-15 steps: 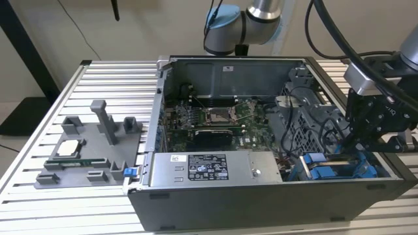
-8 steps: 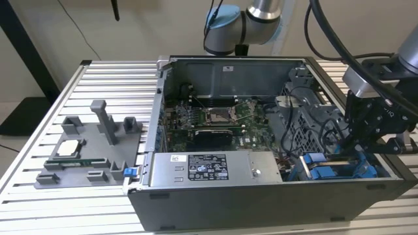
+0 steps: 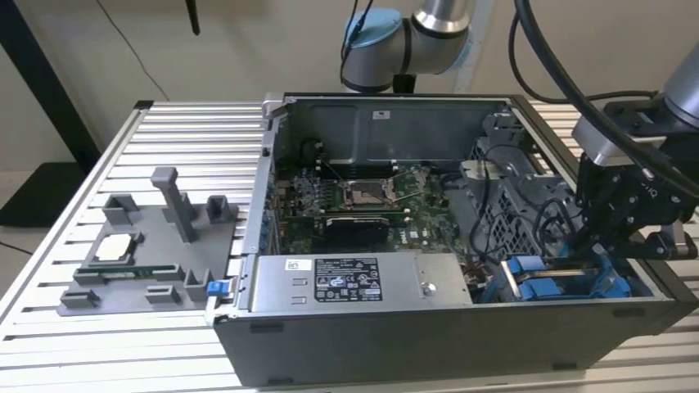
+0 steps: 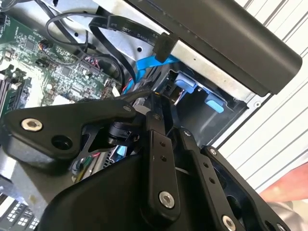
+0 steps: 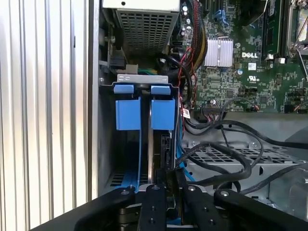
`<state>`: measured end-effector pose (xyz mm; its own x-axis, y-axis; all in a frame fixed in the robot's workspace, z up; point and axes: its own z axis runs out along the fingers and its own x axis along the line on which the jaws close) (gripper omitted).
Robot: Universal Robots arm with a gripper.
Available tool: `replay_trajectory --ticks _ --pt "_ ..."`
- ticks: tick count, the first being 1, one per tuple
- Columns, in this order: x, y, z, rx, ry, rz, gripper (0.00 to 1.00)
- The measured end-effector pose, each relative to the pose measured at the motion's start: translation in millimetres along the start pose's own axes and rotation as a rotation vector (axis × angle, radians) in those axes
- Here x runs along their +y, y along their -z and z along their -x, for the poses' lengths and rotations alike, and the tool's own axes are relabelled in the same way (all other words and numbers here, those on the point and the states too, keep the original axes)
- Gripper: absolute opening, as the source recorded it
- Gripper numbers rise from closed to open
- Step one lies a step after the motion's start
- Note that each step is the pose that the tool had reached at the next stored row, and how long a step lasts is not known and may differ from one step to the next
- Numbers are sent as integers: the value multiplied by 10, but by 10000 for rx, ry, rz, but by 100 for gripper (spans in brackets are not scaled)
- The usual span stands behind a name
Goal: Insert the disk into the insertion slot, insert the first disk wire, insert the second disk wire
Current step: 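Insert the first disk wire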
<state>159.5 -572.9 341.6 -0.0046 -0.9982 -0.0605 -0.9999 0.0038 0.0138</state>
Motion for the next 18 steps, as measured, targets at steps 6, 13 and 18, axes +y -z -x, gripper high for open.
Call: replay_trajectory --ticks 6,13,18 --pt "-7 -14 -1 -6 0 0 0" --pt "-8 -51 -3 -28 1 1 0" --pt "-9 -94 -5 -26 0 0 100"
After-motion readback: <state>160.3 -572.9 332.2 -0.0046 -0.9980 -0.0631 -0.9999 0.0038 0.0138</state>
